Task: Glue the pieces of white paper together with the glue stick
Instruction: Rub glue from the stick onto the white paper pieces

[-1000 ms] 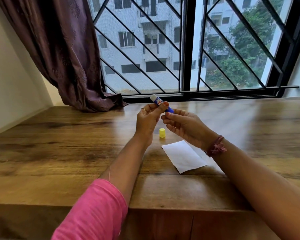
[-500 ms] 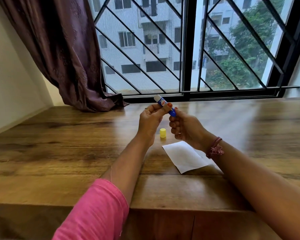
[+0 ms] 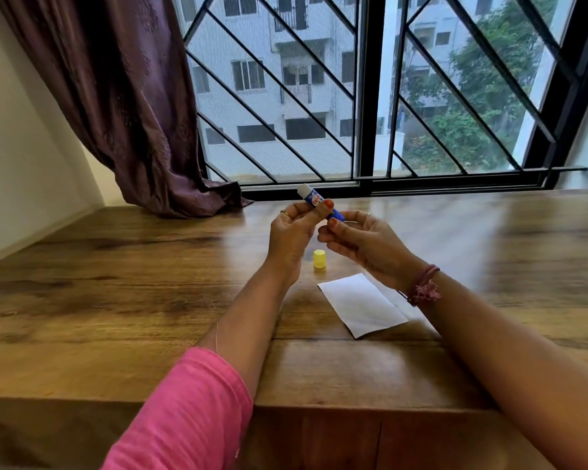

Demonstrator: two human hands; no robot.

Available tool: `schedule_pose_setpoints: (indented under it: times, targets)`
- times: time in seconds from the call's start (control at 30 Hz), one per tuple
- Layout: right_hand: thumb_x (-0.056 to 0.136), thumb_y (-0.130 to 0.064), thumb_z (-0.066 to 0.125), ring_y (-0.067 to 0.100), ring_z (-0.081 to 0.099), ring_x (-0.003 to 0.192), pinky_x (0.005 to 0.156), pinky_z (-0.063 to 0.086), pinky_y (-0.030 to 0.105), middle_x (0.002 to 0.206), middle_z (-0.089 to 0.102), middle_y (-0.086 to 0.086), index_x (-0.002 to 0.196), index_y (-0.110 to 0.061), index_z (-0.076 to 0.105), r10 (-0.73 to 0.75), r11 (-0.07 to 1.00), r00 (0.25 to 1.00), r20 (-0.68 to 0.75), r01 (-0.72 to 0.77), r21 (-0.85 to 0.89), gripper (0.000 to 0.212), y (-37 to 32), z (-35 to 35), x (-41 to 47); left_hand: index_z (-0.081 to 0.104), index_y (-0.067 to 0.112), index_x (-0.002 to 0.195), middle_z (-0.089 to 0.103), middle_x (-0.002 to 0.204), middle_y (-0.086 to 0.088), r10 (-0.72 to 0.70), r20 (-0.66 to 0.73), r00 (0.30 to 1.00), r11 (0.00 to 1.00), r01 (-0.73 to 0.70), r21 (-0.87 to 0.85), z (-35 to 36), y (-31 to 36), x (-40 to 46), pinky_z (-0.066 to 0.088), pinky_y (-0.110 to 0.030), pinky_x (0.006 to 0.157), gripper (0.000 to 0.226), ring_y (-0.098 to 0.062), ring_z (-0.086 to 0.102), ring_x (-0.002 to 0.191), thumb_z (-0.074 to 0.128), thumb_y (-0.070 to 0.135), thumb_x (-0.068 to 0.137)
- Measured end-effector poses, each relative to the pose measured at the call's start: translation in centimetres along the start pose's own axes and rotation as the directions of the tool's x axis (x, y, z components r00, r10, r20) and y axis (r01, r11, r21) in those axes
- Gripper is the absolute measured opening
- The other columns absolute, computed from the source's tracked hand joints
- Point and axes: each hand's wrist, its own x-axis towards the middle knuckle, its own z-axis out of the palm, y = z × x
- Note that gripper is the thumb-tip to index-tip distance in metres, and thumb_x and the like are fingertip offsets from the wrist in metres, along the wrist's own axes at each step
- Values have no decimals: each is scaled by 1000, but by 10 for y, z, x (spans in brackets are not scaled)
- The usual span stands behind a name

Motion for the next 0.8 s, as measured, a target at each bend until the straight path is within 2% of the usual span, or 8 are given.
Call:
schedule_pose_setpoints:
  times: [0.07,0.17,0.3,0.4,0.5,0.63,0.7,0.8]
  targets:
    - [94,-16,52,13,71,75,72,57,22,86,72,11,105,-4,56,-2,999,1000,20,3,-46,16,0,0,0,67,19,78,72,81,0,-4,5,1000,1000,4,-21,-1,0,0,49,-20,72,10,-13,64,84,75,12,79]
    - [99,-31,41,14,70,70,66,56,21,80,71,10,102,-3,59,58,996,997,43,-55,-71,34,0,1,0,66,17,80,72,81,1,-6,21,1000,999,6,-32,-1,0,0,49,-18,70,11,-10,65,81,74,10,79]
    - [100,-44,31,12,61,54,52,49,19,66,68,5,84,-10,56,194,979,980,41,-190,-76,45,0,-2,1,68,21,79,72,84,0,-2,33,999,1000,1,17,0,-3,-1,48,-24,85,10,-15,62,90,76,15,78]
    - [99,-45,32,12,60,54,52,48,20,67,68,6,86,-9,58,242,968,969,42,-238,-78,46,-1,-4,2,69,21,80,71,86,-2,-7,35,999,999,6,39,0,-4,-1,45,-29,90,9,-19,60,94,76,18,77]
    - [98,-37,41,13,66,61,57,55,20,76,71,10,103,-3,60,204,979,979,31,-204,7,39,-3,-4,3,68,19,84,72,85,0,-7,30,1000,999,6,34,-1,-4,0,46,-27,86,9,-17,61,93,75,16,79]
    - [92,-11,56,16,71,75,73,59,25,91,70,16,123,6,51,141,984,989,38,-144,101,36,-8,-9,4,68,19,83,72,87,-2,-3,14,1000,1000,3,29,-2,-3,0,47,-26,88,8,-18,63,95,74,14,80]
    - [89,-1,57,16,71,80,77,59,25,95,68,16,124,6,49,124,989,992,28,-126,76,38,-6,-10,3,68,19,84,71,90,-4,-4,9,1000,999,3,50,-1,-4,0,45,-29,93,7,-20,62,100,74,16,81]
    - [91,-3,55,14,71,79,78,58,24,92,69,14,120,4,52,113,993,993,28,-114,16,30,-3,-9,3,67,18,84,70,90,-5,-10,7,1000,998,10,61,-2,-5,0,43,-32,96,8,-22,60,101,73,16,81]
